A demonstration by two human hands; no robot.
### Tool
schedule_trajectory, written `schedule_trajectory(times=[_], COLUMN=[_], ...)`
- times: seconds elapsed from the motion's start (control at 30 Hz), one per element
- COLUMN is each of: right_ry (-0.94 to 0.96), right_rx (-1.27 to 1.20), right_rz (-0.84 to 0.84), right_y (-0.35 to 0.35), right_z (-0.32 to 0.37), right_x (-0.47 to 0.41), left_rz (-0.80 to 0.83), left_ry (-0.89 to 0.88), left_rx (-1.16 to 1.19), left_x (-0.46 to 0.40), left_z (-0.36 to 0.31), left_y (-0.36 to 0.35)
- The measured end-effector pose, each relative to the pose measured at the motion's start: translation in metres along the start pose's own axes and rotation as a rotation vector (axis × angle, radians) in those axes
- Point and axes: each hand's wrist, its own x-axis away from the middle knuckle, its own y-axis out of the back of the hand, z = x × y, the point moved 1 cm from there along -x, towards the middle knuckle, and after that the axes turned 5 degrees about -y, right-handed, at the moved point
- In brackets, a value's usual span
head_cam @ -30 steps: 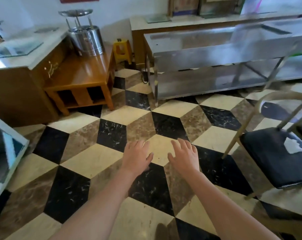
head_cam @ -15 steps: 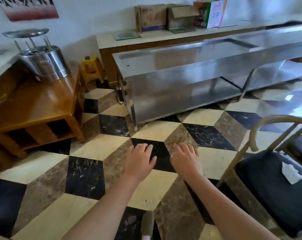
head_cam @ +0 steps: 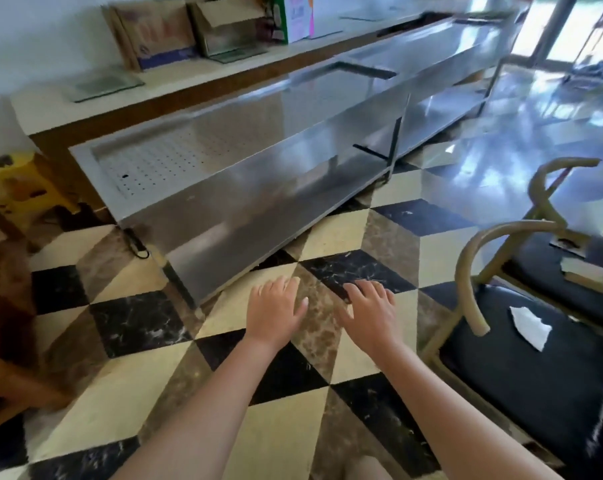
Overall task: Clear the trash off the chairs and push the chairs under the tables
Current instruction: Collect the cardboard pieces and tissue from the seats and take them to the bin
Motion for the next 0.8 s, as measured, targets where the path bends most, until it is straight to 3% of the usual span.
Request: schedule_trajectory(times=[0.23,0.5,0.8], right_ry=[-0.101,-0.120,-0.219], right_rx=[-0.034,-0.010,-0.002], right_rz=[-0.022,-0.088,-0.160], right_y=[-0.006,0.021,0.027], right_z=[-0.058,-0.135,-0.233], right_x=[-0.124,-0.290,-0.436], left_rz=[0.020,0.021,0.031], left_ry=[-0.098,-0.091,-0.260], left_rx=[0.026,0.042,0.031], left_x=[-0.136,-0.313,-0.507], left_z=[-0.011,-0.033,-0.083], left_y=[-0.041,-0.056,-0.101])
